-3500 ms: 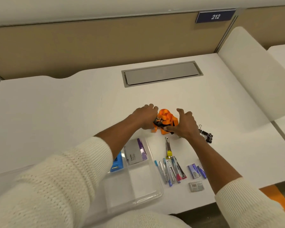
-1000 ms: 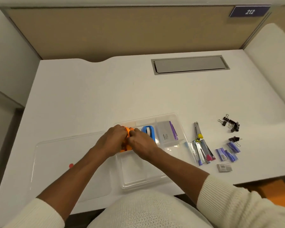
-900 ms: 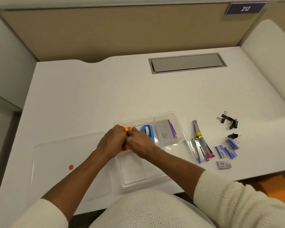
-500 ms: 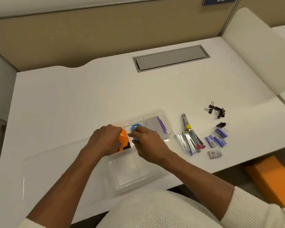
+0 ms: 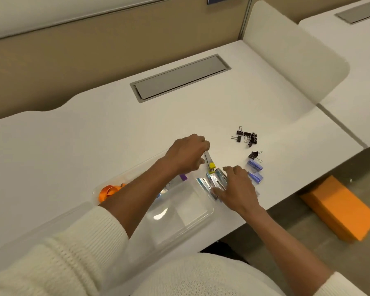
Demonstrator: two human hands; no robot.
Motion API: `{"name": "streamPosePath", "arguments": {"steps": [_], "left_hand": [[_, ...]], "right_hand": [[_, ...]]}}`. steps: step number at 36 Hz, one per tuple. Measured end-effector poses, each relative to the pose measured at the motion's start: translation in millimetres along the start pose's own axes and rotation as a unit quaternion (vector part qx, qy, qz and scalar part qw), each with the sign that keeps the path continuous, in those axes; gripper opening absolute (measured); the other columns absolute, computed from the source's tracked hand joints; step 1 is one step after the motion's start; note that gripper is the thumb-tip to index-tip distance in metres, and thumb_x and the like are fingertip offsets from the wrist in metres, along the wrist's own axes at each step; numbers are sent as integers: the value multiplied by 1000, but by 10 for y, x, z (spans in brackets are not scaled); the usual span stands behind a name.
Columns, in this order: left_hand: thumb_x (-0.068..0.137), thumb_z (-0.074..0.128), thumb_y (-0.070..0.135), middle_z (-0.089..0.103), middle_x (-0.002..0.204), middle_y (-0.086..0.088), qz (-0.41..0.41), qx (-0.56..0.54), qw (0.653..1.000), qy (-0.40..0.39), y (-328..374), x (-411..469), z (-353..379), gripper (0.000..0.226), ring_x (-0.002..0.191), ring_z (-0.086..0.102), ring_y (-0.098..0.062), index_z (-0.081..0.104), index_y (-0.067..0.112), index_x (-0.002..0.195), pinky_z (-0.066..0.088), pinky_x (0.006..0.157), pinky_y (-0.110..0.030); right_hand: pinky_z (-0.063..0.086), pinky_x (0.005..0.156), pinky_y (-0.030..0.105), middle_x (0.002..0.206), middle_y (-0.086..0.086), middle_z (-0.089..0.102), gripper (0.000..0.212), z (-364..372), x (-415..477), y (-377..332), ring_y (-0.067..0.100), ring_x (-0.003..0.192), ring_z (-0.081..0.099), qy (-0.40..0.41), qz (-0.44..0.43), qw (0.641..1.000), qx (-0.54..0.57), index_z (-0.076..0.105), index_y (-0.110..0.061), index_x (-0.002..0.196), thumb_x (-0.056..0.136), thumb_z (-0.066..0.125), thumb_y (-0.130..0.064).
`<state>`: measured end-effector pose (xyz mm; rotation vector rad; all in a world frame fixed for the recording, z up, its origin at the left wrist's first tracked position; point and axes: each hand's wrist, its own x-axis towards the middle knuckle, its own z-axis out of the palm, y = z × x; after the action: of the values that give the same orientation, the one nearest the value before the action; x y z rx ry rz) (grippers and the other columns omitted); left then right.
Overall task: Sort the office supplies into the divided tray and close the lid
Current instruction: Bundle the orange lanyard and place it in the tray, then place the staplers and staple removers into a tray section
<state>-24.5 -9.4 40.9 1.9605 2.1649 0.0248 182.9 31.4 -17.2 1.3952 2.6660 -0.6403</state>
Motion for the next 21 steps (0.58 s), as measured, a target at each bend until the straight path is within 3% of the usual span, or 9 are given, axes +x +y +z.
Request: {"name": "streamPosePath", "arguments": {"steps": [3, 7, 10, 13, 17, 21], "left_hand": [[93, 76, 16, 63, 131, -5, 48, 51, 996, -53, 47, 323, 123, 50, 121, 59, -28, 59, 15, 140, 54, 81, -41], [91, 71, 8, 60, 137, -7, 118, 120, 980, -106, 109, 579, 294, 56, 126, 56, -28, 55, 16, 144, 46, 86, -38], [89, 73, 11, 61, 131, -8, 151, 164, 965, -135, 127, 661, 409, 49, 121, 57, -28, 58, 15, 136, 46, 94, -39], [87, 75, 14, 59, 126, -9, 173, 183, 958, -136, 114, 699, 481, 41, 116, 58, -29, 63, 13, 127, 44, 91, -39], [93, 68, 13, 65, 114, -7, 183, 193, 955, -134, 64, 733, 511, 20, 109, 62, -30, 67, 14, 113, 44, 91, -40], [98, 65, 17, 67, 113, -4, 171, 170, 963, -119, -40, 743, 574, 17, 110, 64, -27, 64, 15, 114, 43, 94, -38]], "right_hand": [[52, 90, 36, 134, 7, 58, 88, 104, 66, 71, 25, 120, 54, -10, -8, 999, -29, 50, -17, 144, 77, 79, -65], [51, 84, 36, 125, 6, 62, 91, 204, 116, 69, 23, 111, 58, 16, -24, 996, -82, 53, -19, 138, 71, 74, -77], [49, 82, 39, 116, 7, 63, 83, 277, 140, 44, 25, 103, 59, 29, -41, 992, -115, 58, -17, 130, 72, 72, -75], [49, 80, 40, 111, 9, 64, 75, 325, 144, 11, 27, 99, 62, 27, -39, 992, -114, 62, -16, 124, 74, 72, -72], [45, 69, 33, 117, 8, 60, 70, 375, 160, -19, 25, 100, 61, -2, -24, 996, -82, 55, -16, 129, 81, 71, -65], [43, 66, 28, 121, 6, 57, 65, 397, 195, -47, 22, 99, 59, -34, -21, 997, -61, 48, -15, 134, 87, 68, -55]]}}
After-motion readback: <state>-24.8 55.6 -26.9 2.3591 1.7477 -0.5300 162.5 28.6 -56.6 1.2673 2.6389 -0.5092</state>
